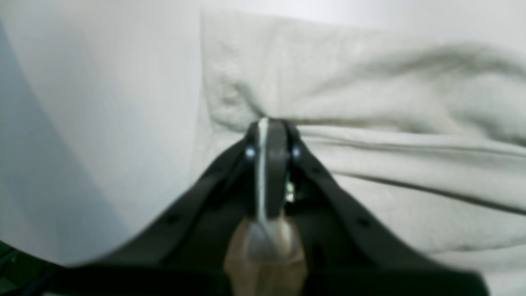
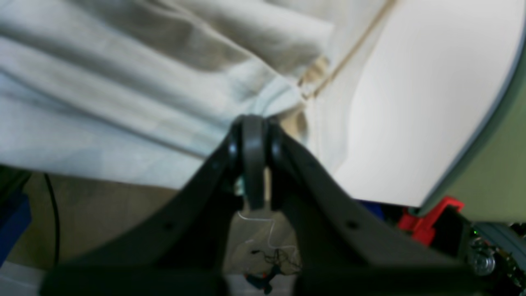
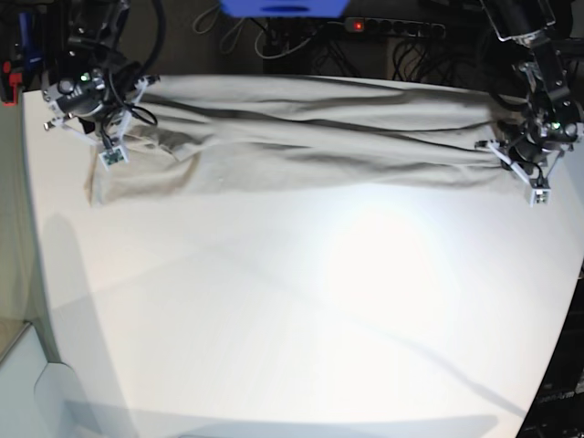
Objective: Layout the t-shirt on the table in an organized manner, then fold the t-shirt properly
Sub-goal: 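Pull the strip ends apart to straighten it with both grippers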
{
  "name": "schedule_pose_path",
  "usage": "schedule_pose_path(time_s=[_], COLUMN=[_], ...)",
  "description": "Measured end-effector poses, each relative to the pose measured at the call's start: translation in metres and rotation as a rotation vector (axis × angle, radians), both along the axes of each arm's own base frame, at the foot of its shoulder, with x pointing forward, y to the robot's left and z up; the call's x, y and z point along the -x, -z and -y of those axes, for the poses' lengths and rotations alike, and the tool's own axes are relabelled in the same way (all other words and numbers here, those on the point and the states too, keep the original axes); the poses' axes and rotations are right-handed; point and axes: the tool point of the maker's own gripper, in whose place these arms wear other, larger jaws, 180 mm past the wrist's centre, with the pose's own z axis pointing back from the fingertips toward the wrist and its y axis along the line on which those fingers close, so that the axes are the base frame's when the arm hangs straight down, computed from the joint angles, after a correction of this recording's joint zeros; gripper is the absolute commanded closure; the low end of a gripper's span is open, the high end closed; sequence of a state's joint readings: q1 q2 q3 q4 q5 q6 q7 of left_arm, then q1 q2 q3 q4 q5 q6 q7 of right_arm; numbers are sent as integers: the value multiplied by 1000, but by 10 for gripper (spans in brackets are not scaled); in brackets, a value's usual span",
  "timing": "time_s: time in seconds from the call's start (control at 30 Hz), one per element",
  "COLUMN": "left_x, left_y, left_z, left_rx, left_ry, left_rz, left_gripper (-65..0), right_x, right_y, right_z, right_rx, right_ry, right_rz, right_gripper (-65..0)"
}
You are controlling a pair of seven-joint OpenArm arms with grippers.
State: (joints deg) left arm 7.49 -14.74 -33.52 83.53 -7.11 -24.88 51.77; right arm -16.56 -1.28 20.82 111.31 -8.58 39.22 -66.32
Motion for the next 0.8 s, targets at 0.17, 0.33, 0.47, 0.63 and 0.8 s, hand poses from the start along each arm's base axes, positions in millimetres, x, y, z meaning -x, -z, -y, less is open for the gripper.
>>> schedule_pose_path(time_s=[0.17, 0.33, 0.47, 0.63, 0.8], left_x=[1, 2, 2, 6, 15], left_y=[0, 1, 0, -3, -11], left_z=[0, 4, 4, 6, 11], left_rx=[0, -14, -15, -24, -51], left_ry=[0, 87, 88, 103, 130], left_rz=[-2, -22, -21, -22, -30], left_gripper=[-15, -133, -254, -360, -410], right_x=[18, 10, 3, -19, -23], right_y=[6, -6, -13, -22, -18], right_z=[-1, 5, 6, -1, -23], right_rx=[0, 20, 31, 14, -24], right_ry=[-3, 7, 12, 4, -34], right_rz=[-39, 8, 24, 85, 82], right_gripper=[-273, -309, -309, -309, -309])
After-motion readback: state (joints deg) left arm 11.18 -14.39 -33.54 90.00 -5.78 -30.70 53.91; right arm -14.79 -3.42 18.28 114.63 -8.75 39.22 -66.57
